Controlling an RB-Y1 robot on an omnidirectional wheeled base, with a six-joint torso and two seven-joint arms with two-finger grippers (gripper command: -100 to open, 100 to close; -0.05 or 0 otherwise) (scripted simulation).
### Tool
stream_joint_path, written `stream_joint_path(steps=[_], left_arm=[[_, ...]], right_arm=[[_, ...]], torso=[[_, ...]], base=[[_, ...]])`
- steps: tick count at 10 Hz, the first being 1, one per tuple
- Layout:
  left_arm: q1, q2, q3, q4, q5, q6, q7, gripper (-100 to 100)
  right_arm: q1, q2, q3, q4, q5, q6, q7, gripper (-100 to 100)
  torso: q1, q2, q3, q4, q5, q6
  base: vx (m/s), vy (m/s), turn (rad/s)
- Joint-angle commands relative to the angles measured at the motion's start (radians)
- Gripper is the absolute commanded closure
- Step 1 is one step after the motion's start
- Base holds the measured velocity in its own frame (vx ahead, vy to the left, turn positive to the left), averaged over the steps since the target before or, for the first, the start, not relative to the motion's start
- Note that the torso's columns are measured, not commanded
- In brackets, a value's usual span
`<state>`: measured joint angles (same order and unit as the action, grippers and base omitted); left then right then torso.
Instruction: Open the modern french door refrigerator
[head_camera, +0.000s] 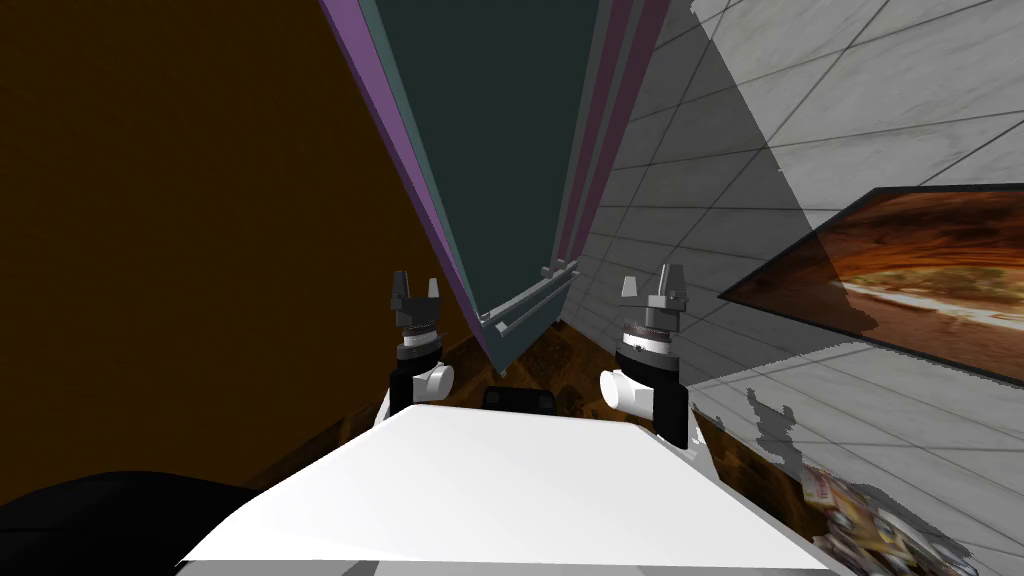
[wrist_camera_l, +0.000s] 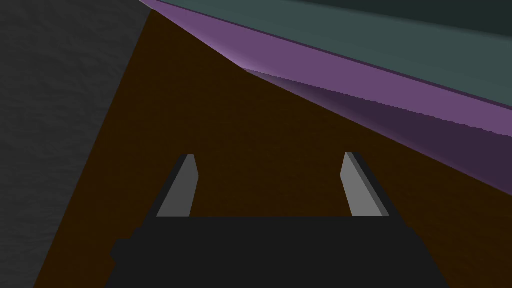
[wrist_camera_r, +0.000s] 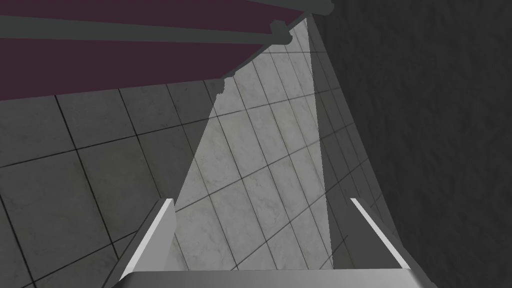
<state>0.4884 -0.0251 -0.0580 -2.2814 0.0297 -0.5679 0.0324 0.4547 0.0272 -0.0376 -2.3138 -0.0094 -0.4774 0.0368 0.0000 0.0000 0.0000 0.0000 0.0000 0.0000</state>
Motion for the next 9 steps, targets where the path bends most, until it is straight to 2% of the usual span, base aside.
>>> stream_joint_path(steps=[1, 9], left_arm=[[0.0, 0.0, 0.0, 0.0, 0.0, 0.0, 0.0, 0], [0.0, 0.0, 0.0, 0.0, 0.0, 0.0, 0.0, 0]], right_arm=[[0.0, 0.0, 0.0, 0.0, 0.0, 0.0, 0.0, 0], [0.0, 0.0, 0.0, 0.0, 0.0, 0.0, 0.0, 0]], torso=[[0.0, 0.04, -0.082, 0.041, 0.0, 0.0], [0.0, 0.618, -1.234, 0.617, 0.0, 0.0]], base=[[0.0, 0.0, 0.0], [0.0, 0.0, 0.0]])
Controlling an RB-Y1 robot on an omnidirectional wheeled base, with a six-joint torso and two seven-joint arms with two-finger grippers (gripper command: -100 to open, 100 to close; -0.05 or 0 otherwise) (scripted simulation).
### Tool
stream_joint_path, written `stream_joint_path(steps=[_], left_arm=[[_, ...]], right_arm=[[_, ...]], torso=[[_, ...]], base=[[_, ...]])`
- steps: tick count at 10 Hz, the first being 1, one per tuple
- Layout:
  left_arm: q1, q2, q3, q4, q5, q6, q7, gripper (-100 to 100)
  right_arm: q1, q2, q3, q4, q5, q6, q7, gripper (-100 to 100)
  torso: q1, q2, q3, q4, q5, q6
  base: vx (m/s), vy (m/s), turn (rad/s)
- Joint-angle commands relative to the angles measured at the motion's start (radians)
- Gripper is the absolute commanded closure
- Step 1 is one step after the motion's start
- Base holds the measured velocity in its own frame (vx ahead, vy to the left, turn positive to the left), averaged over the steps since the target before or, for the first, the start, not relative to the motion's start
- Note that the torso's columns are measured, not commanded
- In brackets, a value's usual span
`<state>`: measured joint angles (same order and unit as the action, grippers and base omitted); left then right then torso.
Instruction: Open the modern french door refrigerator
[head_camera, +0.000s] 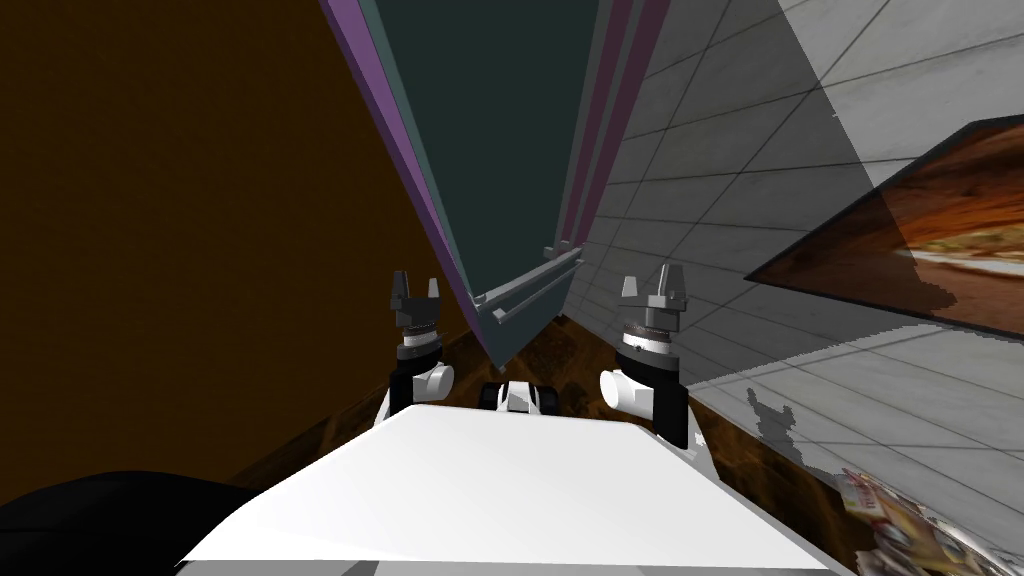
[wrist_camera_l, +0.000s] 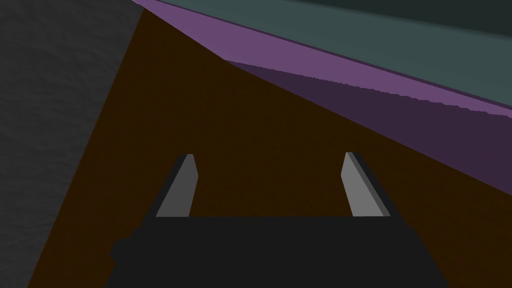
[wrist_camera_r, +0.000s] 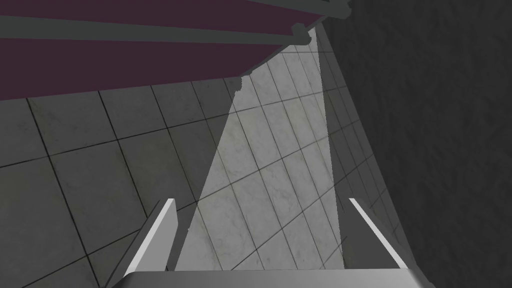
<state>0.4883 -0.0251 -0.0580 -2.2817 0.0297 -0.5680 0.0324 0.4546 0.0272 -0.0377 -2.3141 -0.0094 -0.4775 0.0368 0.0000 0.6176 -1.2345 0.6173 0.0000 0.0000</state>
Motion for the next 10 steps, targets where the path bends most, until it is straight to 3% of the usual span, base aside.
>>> stream_joint_path(steps=[1, 2, 5, 10], left_arm=[[-0.006, 0.041, 0.002, 0.002, 0.001, 0.011, 0.007, -100], [-0.012, 0.068, 0.004, 0.003, 0.002, 0.022, 0.013, -100], [-0.038, 0.137, 0.013, 0.009, 0.005, 0.071, 0.044, -100], [-0.103, 0.194, 0.036, 0.019, 0.015, 0.191, 0.12, -100]], right_arm=[[0.0, 0.0, 0.0, 0.0, 0.0, 0.0, 0.0, 0], [0.0, 0.0, 0.0, 0.0, 0.0, 0.0, 0.0, 0], [0.0, 0.0, 0.0, 0.0, 0.0, 0.0, 0.0, 0], [0.0, 0.0, 0.0, 0.0, 0.0, 0.0, 0.0, 0]], torso=[[0.0, 0.074, -0.148, 0.074, 0.0, 0.0], [-0.001, 0.107, -0.217, 0.107, 0.0, 0.0], [-0.002, 0.119, -0.242, 0.12, -0.001, 0.0], [-0.001, 0.12, -0.242, 0.121, 0.0, 0.0]], base=[[0.015, -0.02, 0.027], [0.022, -0.048, 0.038], [0.041, -0.083, 0.062], [0.065, -0.14, 0.079]])
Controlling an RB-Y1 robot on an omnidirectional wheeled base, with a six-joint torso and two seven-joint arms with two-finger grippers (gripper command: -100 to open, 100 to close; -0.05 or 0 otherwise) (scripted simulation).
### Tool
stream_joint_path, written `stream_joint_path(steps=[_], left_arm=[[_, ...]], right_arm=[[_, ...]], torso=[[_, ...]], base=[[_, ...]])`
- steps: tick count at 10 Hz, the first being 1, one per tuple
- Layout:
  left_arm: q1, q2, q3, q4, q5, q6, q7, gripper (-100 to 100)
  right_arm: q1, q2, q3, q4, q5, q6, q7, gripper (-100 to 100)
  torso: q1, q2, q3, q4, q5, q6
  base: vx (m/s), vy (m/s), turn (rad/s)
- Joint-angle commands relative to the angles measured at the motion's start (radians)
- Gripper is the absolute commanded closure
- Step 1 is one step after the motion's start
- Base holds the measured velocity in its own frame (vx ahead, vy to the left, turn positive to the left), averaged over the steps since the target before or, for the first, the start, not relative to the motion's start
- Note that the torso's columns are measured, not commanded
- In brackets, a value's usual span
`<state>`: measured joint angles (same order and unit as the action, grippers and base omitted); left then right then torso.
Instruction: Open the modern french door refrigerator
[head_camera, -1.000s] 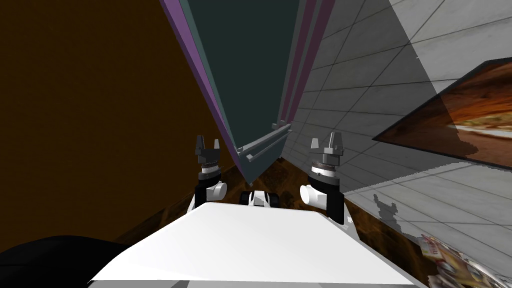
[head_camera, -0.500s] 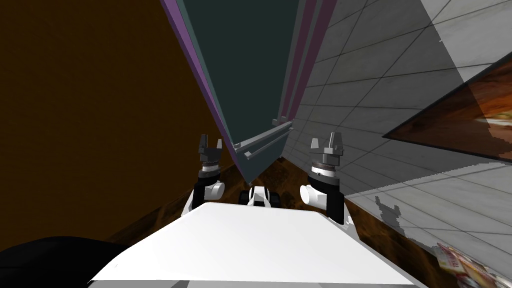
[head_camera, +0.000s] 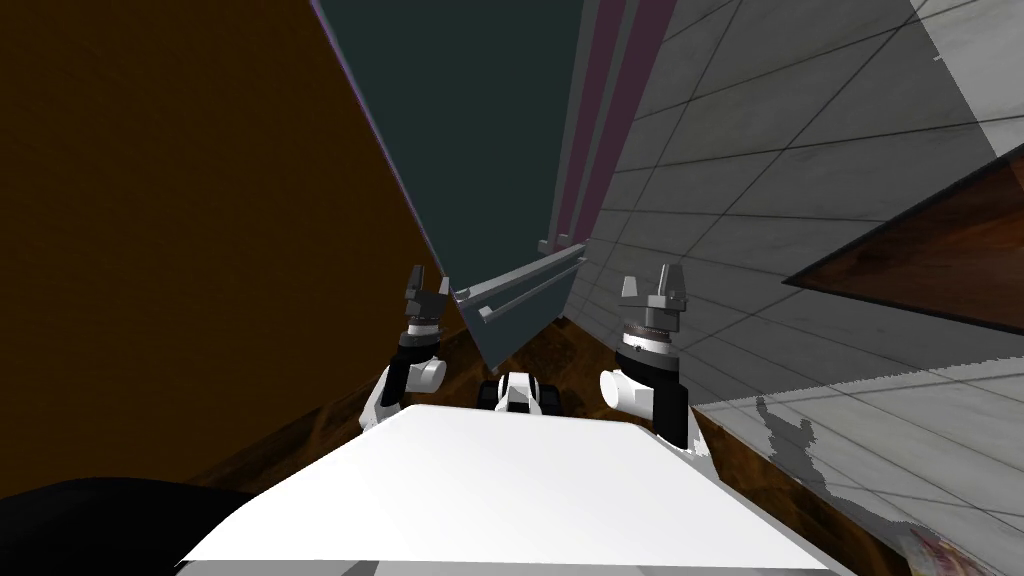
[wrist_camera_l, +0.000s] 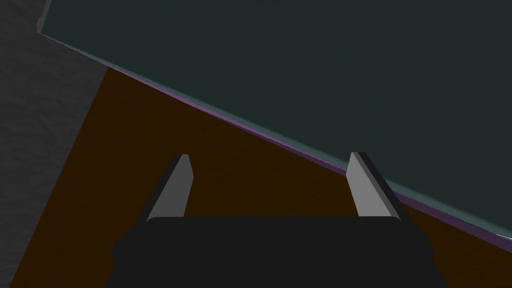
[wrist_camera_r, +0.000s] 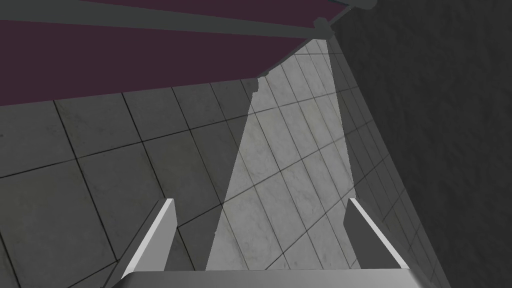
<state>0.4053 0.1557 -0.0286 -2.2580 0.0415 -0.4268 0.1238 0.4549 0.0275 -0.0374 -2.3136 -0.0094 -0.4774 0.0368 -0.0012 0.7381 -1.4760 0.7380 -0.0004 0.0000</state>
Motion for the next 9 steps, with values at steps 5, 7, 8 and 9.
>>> stream_joint_path(steps=[5, 7, 8, 9], left_arm=[[-0.083, 0.031, 0.03, 0.003, 0.012, 0.17, 0.104, -100], [-0.119, 0.033, 0.042, 0.008, 0.017, 0.236, 0.146, -100], [-0.138, 0.033, 0.049, 0.011, 0.02, 0.262, 0.168, -100], [-0.138, 0.033, 0.049, 0.011, 0.02, 0.272, 0.168, -100]], right_arm=[[0.0, 0.0, 0.0, 0.0, 0.0, 0.0, 0.0, 0], [0.0, 0.0, 0.0, 0.0, 0.0, 0.0, 0.0, 0], [0.0, 0.0, 0.0, 0.0, 0.0, 0.0, 0.0, 0], [0.0, 0.0, 0.0, 0.0, 0.0, 0.0, 0.0, 0]], torso=[[0.0, 0.0, 0.0, 0.0, 0.0, 0.0], [0.004, 0.001, 0.001, 0.0, 0.001, 0.0], [0.0, -0.002, -0.001, -0.001, 0.0, 0.001], [-0.003, -0.004, -0.003, -0.001, -0.001, 0.001]], base=[[0.078, -0.154, 0.097], [0.052, -0.142, 0.097], [0.073, -0.204, 0.122], [0.054, -0.136, 0.047]])
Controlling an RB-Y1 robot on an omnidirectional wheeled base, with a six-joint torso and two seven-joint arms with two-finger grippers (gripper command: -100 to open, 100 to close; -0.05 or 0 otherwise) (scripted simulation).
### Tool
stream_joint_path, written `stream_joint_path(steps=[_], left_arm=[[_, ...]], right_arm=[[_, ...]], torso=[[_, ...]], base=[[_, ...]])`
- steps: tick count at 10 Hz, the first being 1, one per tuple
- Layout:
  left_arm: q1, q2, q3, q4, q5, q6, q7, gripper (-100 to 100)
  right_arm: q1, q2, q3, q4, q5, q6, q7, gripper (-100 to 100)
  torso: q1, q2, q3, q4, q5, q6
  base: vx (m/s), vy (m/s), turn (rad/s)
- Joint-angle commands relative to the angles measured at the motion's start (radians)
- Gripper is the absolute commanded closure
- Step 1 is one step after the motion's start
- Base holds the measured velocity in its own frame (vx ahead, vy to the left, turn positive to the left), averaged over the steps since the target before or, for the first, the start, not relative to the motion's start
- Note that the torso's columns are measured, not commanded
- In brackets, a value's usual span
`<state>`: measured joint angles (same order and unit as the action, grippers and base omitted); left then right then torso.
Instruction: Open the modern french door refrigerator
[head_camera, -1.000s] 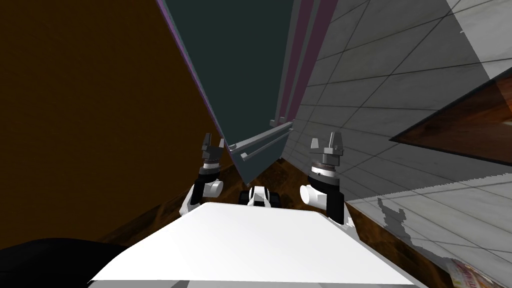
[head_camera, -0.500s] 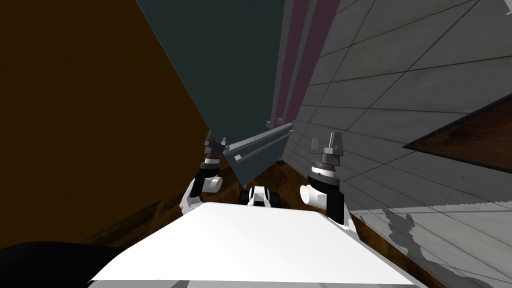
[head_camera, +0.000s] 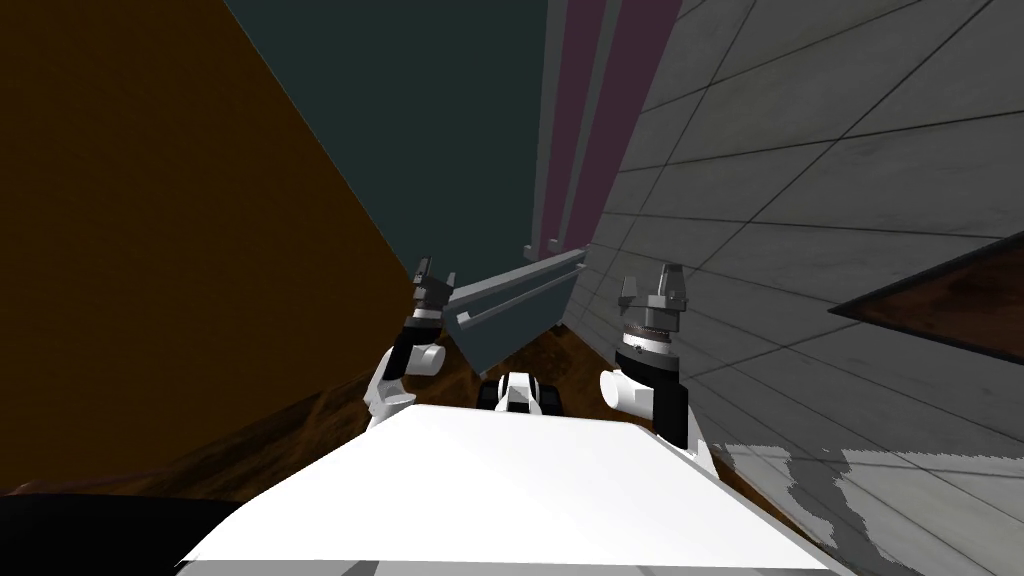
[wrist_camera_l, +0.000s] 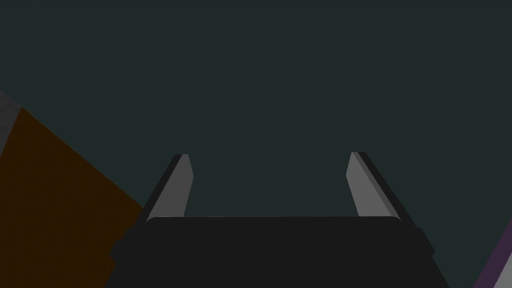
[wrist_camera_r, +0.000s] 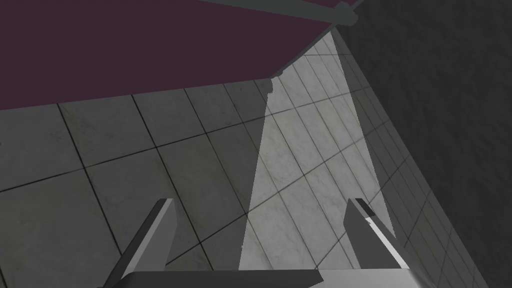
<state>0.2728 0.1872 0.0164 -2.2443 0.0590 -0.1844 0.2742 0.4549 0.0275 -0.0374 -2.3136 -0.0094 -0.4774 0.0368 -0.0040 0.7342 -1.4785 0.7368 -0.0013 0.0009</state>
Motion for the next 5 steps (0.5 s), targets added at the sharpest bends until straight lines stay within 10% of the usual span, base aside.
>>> stream_joint_path(steps=[1, 5], left_arm=[[-0.025, 0.0, 0.011, 0.001, 0.005, 0.066, 0.04, -100], [-0.085, -0.004, 0.032, 0.015, 0.014, 0.167, 0.11, -100]], right_arm=[[0.0, 0.0, 0.0, 0.0, 0.0, 0.0, 0.0, 0], [0.0, 0.0, 0.0, 0.0, 0.0, 0.0, 0.0, 0]], torso=[[0.005, 0.002, 0.001, 0.0, 0.001, -0.001], [0.004, 0.002, 0.001, 0.001, 0.001, -0.001]], base=[[0.044, -0.115, 0.074], [0.047, -0.159, 0.099]])
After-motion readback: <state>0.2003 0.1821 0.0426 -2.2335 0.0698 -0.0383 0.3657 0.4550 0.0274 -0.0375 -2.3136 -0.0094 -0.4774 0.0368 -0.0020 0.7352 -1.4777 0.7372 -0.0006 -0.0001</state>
